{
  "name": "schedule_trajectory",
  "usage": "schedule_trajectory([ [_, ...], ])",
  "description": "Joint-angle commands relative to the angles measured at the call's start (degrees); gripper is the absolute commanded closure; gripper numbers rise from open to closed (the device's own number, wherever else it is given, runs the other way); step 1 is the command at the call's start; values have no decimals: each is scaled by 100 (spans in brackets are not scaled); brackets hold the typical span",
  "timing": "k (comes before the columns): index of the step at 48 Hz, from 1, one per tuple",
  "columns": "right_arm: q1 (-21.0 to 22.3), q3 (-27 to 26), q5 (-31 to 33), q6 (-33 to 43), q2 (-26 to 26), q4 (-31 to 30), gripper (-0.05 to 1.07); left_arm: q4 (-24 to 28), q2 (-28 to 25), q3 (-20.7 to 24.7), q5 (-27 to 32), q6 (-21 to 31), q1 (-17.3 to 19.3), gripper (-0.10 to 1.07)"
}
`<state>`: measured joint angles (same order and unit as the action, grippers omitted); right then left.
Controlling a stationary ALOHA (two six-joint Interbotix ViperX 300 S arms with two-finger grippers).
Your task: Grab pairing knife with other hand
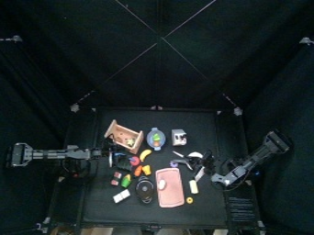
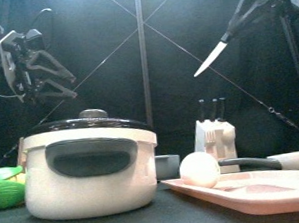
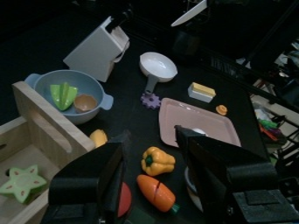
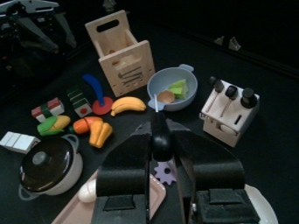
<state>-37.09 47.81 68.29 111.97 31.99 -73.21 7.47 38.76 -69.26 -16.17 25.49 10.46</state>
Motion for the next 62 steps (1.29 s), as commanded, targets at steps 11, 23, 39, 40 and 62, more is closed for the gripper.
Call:
schedule_trajectory([
  [11,-290,-18,-316,26,-220,-70,56,923,-167,167,-510,-220,-378,14],
  [23,-360,-26,-536,62,-721,-650,56,1371,-896,396,-1441,-721,-519,14],
  [39,-378,-202,-527,88,-1406,-1529,56,1274,-2206,1002,-2329,-1336,-554,14],
  [40,-352,-220,-536,88,-1441,-1547,56,1274,-2250,1020,-2355,-1336,-554,14],
  [62,-141,-501,-914,70,-1978,-1608,56,2118,-3841,2039,-3059,-1345,-563,15],
])
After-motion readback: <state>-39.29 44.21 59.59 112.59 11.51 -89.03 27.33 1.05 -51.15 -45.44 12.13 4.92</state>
